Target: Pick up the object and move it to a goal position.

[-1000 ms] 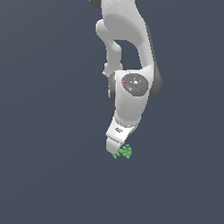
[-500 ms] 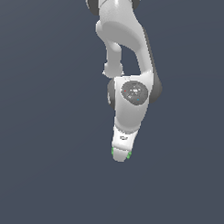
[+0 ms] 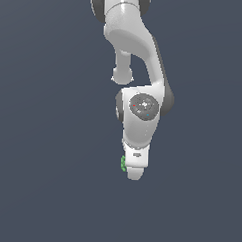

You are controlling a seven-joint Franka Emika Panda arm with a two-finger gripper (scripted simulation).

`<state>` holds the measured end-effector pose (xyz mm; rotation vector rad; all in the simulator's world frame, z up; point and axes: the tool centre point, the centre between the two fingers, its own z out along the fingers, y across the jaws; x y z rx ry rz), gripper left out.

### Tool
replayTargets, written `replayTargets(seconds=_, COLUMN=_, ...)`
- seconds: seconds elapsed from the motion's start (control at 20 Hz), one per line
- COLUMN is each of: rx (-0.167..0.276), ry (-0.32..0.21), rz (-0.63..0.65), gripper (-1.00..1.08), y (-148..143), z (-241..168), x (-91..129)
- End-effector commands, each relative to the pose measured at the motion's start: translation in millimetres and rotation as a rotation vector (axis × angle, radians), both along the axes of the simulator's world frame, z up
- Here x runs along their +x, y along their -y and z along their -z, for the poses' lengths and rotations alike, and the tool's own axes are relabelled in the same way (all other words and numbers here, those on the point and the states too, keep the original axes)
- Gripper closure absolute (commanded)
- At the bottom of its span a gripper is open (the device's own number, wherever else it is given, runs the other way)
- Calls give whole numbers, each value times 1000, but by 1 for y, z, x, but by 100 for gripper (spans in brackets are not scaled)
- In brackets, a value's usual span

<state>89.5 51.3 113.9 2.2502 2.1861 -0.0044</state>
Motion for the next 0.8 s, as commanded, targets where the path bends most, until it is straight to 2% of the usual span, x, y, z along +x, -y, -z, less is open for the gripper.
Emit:
replayTargets(seconds=0.0, rx=2, ry=0, rz=-34, gripper=-92, y=0, z=1, x=2)
replayTargets(seconds=0.5, rx=5, ry=-1, rz=-72, gripper=-92, y=0, z=4, x=3)
replayTargets(seconds=0.75, rx=5, ry=-1, rz=-74, gripper=-92, y=0, z=20, x=3)
